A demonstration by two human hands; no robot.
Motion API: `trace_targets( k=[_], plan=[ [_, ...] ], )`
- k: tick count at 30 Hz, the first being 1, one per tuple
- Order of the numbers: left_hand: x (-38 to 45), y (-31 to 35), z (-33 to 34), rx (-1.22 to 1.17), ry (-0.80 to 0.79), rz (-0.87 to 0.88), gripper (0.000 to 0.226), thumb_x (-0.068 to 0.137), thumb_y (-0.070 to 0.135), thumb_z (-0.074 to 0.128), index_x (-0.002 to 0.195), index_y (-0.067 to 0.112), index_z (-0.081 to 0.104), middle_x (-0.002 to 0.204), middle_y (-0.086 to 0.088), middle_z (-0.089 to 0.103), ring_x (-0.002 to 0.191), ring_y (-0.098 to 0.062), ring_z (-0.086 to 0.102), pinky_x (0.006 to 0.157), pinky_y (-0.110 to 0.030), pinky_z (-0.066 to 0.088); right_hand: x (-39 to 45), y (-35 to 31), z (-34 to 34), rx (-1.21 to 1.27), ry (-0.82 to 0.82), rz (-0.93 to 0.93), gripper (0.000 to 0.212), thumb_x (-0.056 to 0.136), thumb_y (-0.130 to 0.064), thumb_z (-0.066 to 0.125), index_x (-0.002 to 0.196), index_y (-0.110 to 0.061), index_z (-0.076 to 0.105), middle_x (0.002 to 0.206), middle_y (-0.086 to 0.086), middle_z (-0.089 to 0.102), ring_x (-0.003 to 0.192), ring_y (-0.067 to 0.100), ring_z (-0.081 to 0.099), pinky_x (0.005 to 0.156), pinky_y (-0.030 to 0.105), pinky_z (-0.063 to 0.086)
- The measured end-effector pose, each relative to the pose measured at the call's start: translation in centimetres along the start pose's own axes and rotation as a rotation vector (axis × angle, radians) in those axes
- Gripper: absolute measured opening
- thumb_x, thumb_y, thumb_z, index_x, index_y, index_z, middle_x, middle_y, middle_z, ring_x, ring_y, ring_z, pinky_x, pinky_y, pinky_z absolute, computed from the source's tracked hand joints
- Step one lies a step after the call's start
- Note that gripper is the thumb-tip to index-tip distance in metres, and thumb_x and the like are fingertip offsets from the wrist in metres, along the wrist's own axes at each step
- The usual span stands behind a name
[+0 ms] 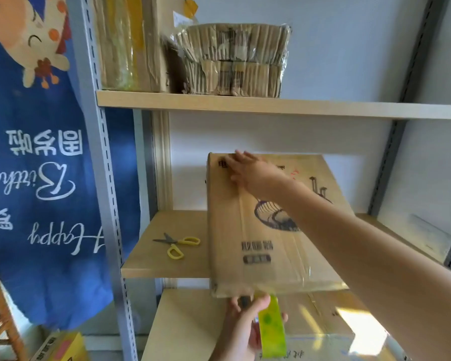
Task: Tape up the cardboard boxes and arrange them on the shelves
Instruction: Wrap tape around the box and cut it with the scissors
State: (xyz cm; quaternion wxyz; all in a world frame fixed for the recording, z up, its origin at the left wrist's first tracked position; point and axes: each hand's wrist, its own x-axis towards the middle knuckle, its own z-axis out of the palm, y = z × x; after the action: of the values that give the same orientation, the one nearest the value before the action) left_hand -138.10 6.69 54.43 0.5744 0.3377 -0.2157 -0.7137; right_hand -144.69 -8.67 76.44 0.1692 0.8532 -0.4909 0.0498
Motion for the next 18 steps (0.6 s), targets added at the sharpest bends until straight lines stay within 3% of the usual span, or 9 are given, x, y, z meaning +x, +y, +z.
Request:
trace_targets(
  k=[1,3,6,9,12,13,16,18],
  plan=[
    [0.2,0.6,0.7,0.060,0.007,0.020,0.065,0.062,0.007,0.084,0.119,0.005,0.052,0.113,-0.032,0.063,0.086,-0.046,0.068,0.054,-0.042,0.057,-0.8,-0.5,0.7,0.066,-0.082,-0.014,0.060,0.102,-0.050,0.029,0.156,-0.025,0.018,0.162,0.006,0.018,0.148,0.031,0.021,0.118,0.049,0.024],
    [1.5,1.8,1.4,0.144,-0.017,0.060,0.048,0.079,0.022,0.076,0.121,0.008,0.057,0.107,-0.025,0.069,0.080,-0.038,0.072,0.056,-0.036,0.057,-3.5,-1.2,2.2,0.236,-0.253,-0.024,0.067,0.095,-0.065,0.035,0.154,-0.034,0.023,0.158,0.003,0.029,0.143,0.030,0.032,0.115,0.046,0.028],
    [2.7,2.9,1.4,0.157,-0.025,-0.001,0.050,0.079,0.032,0.074,0.119,0.006,0.061,0.095,-0.017,0.073,0.078,-0.033,0.073,0.058,-0.034,0.057,-7.4,-0.7,3.8,0.238,-0.426,-0.085,0.081,0.087,-0.077,0.033,0.155,-0.037,0.014,0.163,-0.003,0.015,0.149,0.025,0.018,0.119,0.044,0.018],
    [3.7,2.4,1.0,0.170,0.002,-0.032,0.082,0.057,0.035,0.091,0.124,0.004,0.057,0.098,-0.018,0.074,0.082,-0.036,0.074,0.060,-0.036,0.057,-8.9,0.5,5.6,0.241,-0.358,-0.082,0.089,0.084,-0.078,0.040,0.155,-0.039,0.003,0.165,-0.006,-0.001,0.151,0.020,0.006,0.121,0.042,0.015],
    [3.8,1.9,1.1,0.177,-0.022,-0.047,0.104,0.037,0.040,0.099,0.122,0.003,0.051,0.098,-0.021,0.072,0.078,-0.036,0.074,0.061,-0.040,0.057,-9.0,0.5,7.8,0.163,-0.201,-0.093,0.091,0.080,-0.081,0.040,0.154,-0.042,0.004,0.165,-0.002,0.005,0.151,0.019,0.009,0.121,0.037,0.016],
    [3.7,1.8,0.8,0.223,-0.016,-0.041,0.095,0.044,0.039,0.097,0.119,0.004,0.051,0.097,-0.022,0.071,0.074,-0.035,0.073,0.060,-0.040,0.057,-8.9,0.4,8.3,0.151,-0.152,-0.069,0.092,0.077,-0.085,0.037,0.154,-0.044,0.008,0.164,-0.004,0.012,0.150,0.019,0.015,0.120,0.036,0.021],
    [3.2,1.2,-1.1,0.514,0.105,0.068,0.040,0.084,0.031,0.075,0.110,0.014,0.050,0.083,-0.012,0.071,0.059,-0.028,0.069,0.055,-0.033,0.056,-8.7,0.4,9.1,0.142,-0.034,-0.045,0.099,0.065,-0.092,0.015,0.152,-0.045,0.018,0.160,-0.008,0.025,0.146,0.018,0.028,0.114,0.037,0.034],
    [3.3,1.0,-2.5,0.619,0.127,0.149,0.032,0.088,0.033,0.070,0.109,0.016,0.052,0.071,-0.005,0.071,0.056,-0.027,0.067,0.059,-0.035,0.056,-8.7,0.4,9.1,0.126,-0.009,-0.062,0.100,0.064,-0.092,0.010,0.152,-0.044,0.020,0.160,-0.007,0.027,0.146,0.017,0.029,0.113,0.037,0.036]
  ],
)
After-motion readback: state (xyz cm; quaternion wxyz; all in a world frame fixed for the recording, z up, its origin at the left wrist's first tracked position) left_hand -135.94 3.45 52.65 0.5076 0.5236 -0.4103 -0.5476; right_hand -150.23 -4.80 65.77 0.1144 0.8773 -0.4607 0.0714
